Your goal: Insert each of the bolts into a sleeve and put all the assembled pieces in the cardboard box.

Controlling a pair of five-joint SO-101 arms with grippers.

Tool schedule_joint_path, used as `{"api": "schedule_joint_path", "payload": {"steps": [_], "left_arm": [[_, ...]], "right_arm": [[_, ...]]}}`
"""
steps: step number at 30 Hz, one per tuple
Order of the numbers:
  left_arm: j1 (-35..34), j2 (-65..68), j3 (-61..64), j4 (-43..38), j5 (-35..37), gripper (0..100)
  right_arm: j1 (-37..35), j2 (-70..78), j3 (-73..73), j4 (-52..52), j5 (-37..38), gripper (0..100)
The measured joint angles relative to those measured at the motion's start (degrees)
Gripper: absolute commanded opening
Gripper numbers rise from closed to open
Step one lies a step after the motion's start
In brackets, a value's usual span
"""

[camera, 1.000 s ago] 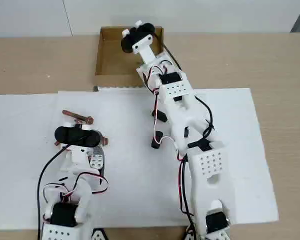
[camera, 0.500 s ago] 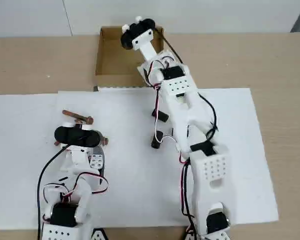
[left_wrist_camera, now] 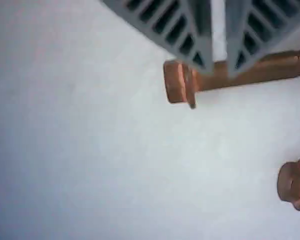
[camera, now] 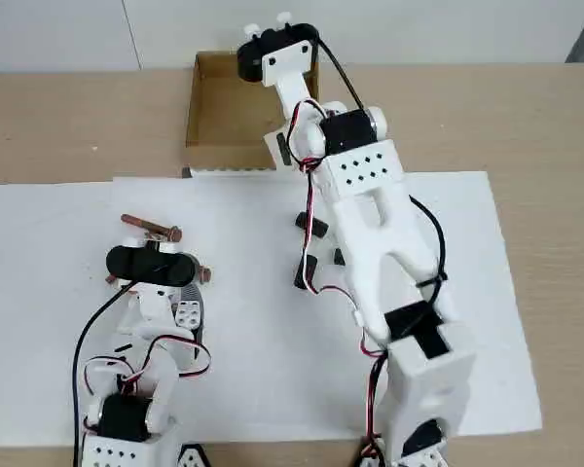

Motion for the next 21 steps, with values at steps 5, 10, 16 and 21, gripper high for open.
{"api": "schedule_joint_path", "payload": {"steps": [5, 10, 16, 21], "left_arm": [[0.0, 0.0, 0.0, 0.0, 0.0, 0], [0.0, 0.0, 0.0, 0.0, 0.0, 0], [0.0, 0.0, 0.0, 0.0, 0.0, 0], [0.0, 0.0, 0.0, 0.0, 0.0, 0]], "right_arm": [[-1.0, -3.1, 0.0, 11.4, -5.9, 0.4], [-2.1, -5.0, 0.0, 17.8, -14.5, 0.4], [-3.0, -7.5, 2.9, 18.5, -20.7, 0.4], [-3.9, -11.1, 12.7, 18.5, -25.5, 0.5]]}}
